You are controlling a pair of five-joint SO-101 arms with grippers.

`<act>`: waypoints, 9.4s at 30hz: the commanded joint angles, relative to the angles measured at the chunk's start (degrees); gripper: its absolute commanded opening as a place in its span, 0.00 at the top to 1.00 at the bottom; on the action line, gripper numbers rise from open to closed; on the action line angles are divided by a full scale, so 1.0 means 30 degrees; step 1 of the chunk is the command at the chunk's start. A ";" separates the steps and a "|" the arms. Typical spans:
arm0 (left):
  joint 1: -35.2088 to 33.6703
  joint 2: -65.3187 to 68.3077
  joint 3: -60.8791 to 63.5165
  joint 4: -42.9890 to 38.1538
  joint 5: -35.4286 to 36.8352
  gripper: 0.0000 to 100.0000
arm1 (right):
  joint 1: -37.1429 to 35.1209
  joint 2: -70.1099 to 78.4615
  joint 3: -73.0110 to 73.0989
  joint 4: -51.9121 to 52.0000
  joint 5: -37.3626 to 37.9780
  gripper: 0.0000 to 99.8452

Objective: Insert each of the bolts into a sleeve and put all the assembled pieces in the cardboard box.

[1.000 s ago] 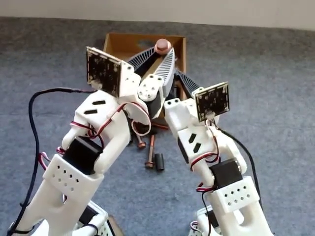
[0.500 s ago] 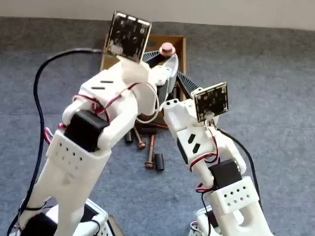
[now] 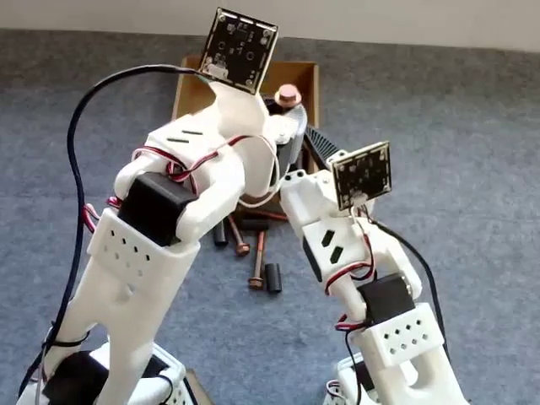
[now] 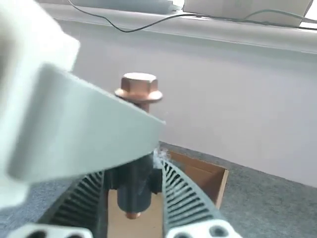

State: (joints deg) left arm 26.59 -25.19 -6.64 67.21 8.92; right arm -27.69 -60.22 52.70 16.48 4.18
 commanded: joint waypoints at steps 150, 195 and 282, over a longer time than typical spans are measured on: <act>-1.1150 -0.2769 2.5978 -1.1458 -0.4542 0.97 | 0.1538 2.9026 -1.9560 0.9011 -0.4220 0.99; -1.1150 -0.2769 2.5978 -1.1458 -0.4542 0.97 | 0.1861 3.0520 -2.8176 1.5663 -0.4220 0.85; -1.1150 -0.2769 2.5978 -1.1429 -0.4542 0.97 | -0.0396 1.6132 -1.5165 2.3722 -0.4220 0.99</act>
State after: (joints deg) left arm -7.87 -32.40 71.52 33.63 -5.05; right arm -28.40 -6.86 -2.33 92.79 -8.31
